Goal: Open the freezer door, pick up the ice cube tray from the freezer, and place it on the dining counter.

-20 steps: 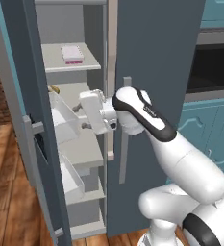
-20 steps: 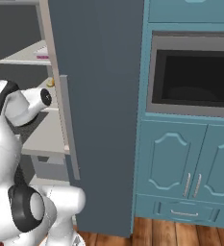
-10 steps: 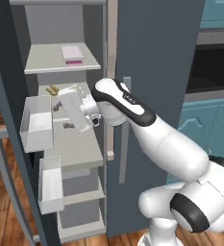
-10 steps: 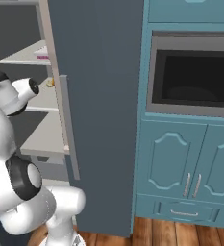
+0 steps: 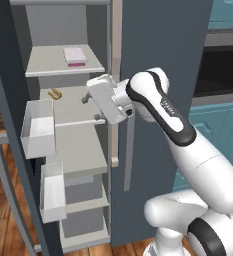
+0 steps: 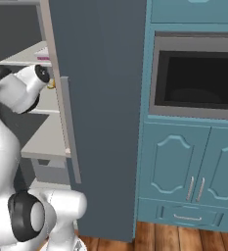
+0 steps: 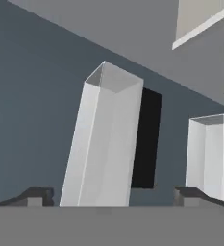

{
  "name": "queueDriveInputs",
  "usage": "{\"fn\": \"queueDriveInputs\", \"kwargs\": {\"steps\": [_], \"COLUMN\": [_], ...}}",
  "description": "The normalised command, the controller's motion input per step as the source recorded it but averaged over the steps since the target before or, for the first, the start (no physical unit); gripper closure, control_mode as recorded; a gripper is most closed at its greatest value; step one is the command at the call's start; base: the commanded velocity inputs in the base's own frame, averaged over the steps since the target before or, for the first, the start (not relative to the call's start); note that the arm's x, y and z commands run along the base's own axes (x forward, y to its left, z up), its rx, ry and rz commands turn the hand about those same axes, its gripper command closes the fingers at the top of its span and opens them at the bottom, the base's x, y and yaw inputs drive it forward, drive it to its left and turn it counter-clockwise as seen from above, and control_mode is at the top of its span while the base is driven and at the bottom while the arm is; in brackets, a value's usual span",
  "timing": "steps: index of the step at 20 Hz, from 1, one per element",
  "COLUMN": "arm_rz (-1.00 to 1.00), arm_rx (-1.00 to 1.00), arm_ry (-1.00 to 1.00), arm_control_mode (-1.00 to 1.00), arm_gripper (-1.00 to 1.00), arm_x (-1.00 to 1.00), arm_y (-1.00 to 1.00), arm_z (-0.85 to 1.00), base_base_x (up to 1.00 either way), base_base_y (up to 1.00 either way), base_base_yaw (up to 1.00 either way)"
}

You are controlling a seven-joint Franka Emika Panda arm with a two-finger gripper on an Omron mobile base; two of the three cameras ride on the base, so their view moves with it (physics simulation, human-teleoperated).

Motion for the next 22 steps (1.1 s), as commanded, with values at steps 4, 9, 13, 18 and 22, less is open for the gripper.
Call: {"fn": "queueDriveInputs", "kwargs": {"steps": [4, 9, 13, 18, 22], "arm_rz": [0.0, 0.0, -0.02, 0.0, 0.0], "arm_rx": [-0.52, -0.34, -0.08, -0.01, 0.0], "arm_ry": [-0.09, -0.12, -0.01, -0.05, 0.0], "arm_control_mode": [-1.0, -1.0, -1.0, -1.0, 1.0], "arm_gripper": [-1.0, -1.0, -1.0, -1.0, -1.0], "arm_x": [0.04, 0.0, 0.01, 0.0, 0.0], "arm_y": [-0.04, -0.17, -0.01, 0.0, 0.0], "arm_z": [0.58, 0.2, 0.0, -0.02, 0.0], "base_base_x": [0.0, 0.0, 0.0, 0.0, 0.19], "base_base_y": [0.0, 0.0, 0.0, 0.0, -0.03], "base_base_yaw": [0.0, 0.0, 0.0, 0.0, 0.0]}}
